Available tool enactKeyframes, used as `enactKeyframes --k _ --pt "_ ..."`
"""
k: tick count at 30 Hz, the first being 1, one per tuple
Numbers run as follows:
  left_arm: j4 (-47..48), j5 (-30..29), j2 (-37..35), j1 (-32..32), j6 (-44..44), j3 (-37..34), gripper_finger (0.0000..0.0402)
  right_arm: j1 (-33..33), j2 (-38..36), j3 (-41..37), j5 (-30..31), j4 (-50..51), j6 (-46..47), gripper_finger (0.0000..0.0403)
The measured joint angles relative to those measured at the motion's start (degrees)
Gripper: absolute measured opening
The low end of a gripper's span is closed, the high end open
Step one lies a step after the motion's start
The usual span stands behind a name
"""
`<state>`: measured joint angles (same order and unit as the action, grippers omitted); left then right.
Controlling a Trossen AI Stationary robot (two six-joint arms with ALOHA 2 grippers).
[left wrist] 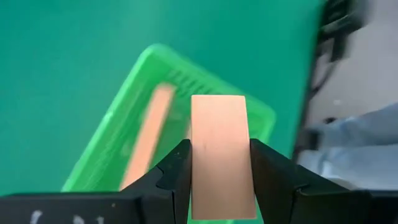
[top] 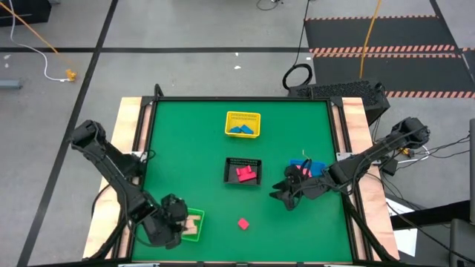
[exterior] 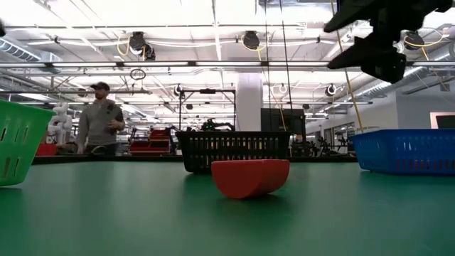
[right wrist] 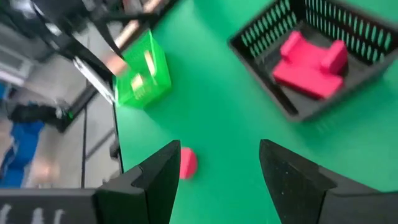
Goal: Sort & place blocks by color
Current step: Put the brown block into the green bin
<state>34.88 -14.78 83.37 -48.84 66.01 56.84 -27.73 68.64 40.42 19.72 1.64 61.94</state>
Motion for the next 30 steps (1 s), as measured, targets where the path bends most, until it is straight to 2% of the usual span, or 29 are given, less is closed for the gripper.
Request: enactKeyframes --k 5,9,14,30 --pt "6.2 -0.2 0.0 -1.9 4.7 0.0 0.013 -0.1 2.5 0.0 3.1 -7.1 -1.4 0.021" --pt "5.4 0.0 0.0 -2.9 6.6 -1.0 0.013 -0.8 5.8 0.0 5.9 -15.5 -6.0 0.021" --pt "5.2 0.0 0.0 -3.5 12.0 -3.7 0.014 -1.8 10.3 0.0 6.0 -24.4 -10.6 0.021" --pt "4.4 0.0 0.0 -3.3 18.8 -5.7 0.0159 -4.3 12.0 0.0 5.8 -25.5 -10.0 0.021"
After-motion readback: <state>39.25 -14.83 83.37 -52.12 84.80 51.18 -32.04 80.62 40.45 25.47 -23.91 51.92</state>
